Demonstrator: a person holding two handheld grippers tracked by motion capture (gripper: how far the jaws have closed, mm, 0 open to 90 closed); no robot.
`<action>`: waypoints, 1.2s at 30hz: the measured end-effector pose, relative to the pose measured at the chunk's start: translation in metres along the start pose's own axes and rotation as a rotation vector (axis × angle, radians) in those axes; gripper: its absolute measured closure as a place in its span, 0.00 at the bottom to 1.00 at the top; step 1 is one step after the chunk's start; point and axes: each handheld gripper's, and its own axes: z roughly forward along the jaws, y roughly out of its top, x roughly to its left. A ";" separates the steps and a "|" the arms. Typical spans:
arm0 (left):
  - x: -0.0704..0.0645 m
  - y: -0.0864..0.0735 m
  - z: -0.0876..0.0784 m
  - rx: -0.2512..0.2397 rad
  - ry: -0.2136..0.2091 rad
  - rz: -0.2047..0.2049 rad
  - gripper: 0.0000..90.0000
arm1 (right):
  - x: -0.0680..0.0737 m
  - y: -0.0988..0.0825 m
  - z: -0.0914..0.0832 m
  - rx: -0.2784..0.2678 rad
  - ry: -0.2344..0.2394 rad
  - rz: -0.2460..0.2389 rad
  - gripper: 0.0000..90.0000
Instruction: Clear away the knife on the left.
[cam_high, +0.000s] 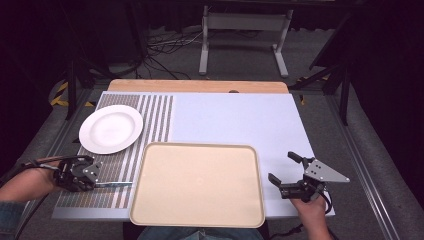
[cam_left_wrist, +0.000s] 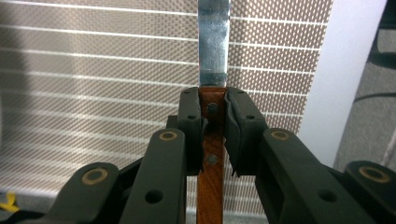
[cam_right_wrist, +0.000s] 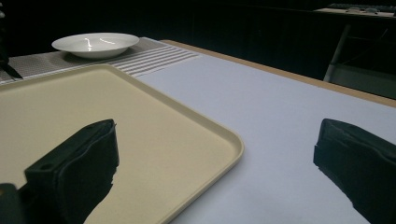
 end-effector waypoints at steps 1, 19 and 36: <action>0.000 0.000 -0.005 -0.004 0.013 -0.003 0.87 | 0.000 0.000 0.000 0.000 -0.001 -0.001 0.01; 0.013 0.002 -0.047 -0.231 -0.032 -0.394 0.86 | -0.002 0.000 -0.001 -0.007 0.001 0.008 0.01; 0.006 0.026 -0.064 -0.407 -0.069 -0.572 0.86 | -0.002 -0.001 -0.002 -0.006 -0.002 0.023 0.01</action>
